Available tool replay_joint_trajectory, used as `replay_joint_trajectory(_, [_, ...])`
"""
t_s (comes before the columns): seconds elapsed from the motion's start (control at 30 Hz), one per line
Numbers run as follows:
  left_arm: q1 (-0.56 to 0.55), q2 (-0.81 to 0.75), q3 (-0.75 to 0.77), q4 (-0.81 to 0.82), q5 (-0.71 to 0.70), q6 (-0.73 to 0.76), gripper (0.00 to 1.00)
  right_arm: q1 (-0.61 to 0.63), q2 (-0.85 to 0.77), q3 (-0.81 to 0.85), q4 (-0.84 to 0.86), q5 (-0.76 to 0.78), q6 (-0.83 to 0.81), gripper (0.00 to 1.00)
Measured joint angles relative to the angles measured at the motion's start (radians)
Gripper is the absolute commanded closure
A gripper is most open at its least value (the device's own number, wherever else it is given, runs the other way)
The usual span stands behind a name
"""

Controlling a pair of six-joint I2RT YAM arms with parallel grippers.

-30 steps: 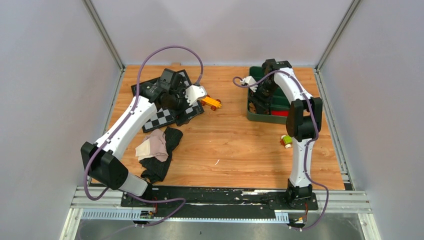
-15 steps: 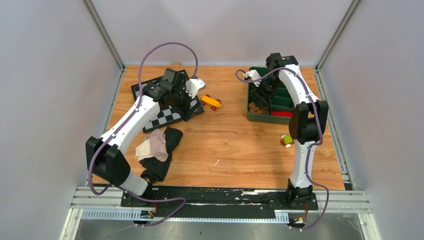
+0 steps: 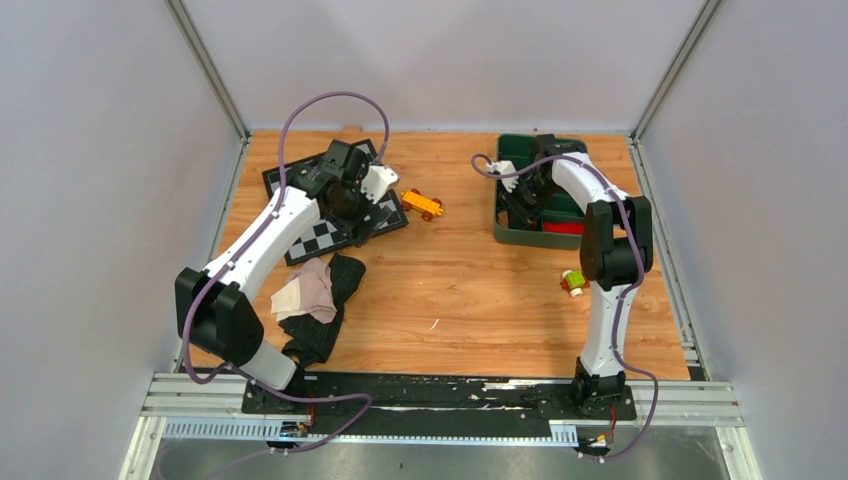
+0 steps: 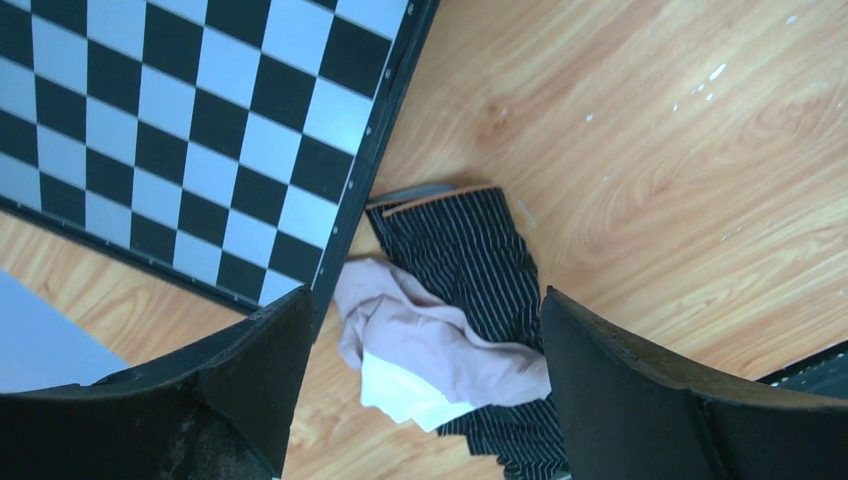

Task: Roll the underwear
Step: Place the underwear in the storage box.

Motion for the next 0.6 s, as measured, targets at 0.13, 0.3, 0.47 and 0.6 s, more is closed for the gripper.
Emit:
replay_joint_trajectory(0.13, [0.01,-0.067,-0.052,-0.007,-0.028,0.017,0.13,0.0,0.001,-0.037,0.062,0.022,0.043,0.84])
replay_joint_trajectory(0.3, [0.074,-0.122,-0.067,0.026,-0.039,0.031,0.16,0.0,0.001,-0.013,0.037,0.037,0.039,0.76])
replay_joint_trajectory(0.47, [0.098,-0.166,-0.182,0.084,-0.086,0.028,0.13,0.0,-0.02,0.077,-0.058,0.022,-0.023,0.6])
replay_joint_trajectory(0.6, [0.098,-0.208,-0.287,0.081,-0.119,0.012,0.12,0.0,-0.162,0.079,-0.039,0.01,0.005,0.54])
